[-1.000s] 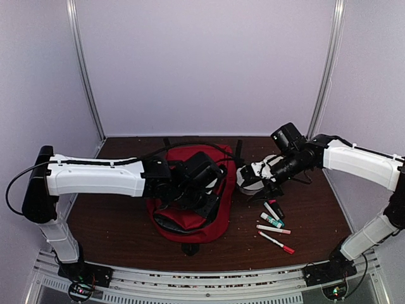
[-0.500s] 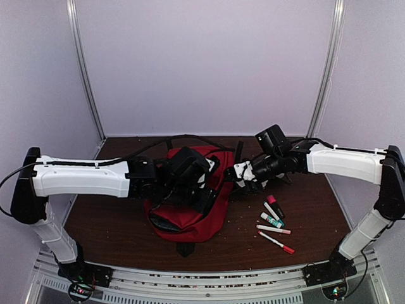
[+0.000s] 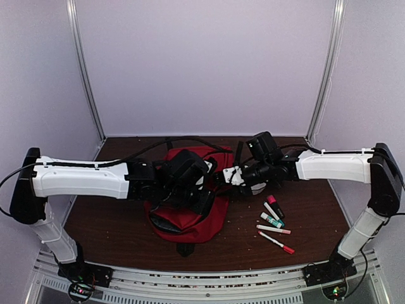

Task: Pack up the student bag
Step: Hold the student bag at the center of the board.

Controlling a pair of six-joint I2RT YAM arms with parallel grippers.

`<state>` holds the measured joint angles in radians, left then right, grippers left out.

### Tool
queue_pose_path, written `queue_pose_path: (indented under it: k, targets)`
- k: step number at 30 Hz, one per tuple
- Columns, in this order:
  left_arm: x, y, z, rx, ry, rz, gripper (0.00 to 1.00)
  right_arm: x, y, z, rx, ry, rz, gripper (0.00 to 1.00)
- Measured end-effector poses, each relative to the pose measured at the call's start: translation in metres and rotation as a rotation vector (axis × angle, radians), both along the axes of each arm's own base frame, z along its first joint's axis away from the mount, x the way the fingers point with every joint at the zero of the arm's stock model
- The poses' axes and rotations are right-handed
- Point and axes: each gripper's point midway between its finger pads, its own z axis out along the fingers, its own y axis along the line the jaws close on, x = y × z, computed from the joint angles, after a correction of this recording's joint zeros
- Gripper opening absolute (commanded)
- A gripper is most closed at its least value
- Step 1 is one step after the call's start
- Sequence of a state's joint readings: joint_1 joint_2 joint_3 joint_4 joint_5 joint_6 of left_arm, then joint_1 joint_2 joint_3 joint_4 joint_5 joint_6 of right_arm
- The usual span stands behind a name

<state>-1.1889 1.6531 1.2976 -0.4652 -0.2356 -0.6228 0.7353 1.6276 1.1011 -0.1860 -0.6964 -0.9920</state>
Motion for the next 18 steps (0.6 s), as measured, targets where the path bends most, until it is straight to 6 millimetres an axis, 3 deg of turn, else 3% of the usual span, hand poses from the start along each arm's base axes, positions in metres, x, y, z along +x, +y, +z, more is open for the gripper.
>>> queue_pose_path:
  k: [5,14,18]
  targets:
    - [0.001,0.001,0.003,-0.005,-0.005,0.004,0.00,-0.004,-0.004,-0.007,-0.031,-0.002,0.021,0.42]
    - [0.001,0.001,0.003,-0.005,-0.006,0.005,0.00,0.001,-0.001,-0.014,-0.037,-0.013,-0.003,0.42]
    - [0.001,0.001,0.003,-0.005,-0.005,0.005,0.00,0.006,-0.001,-0.021,-0.038,-0.023,-0.039,0.30]
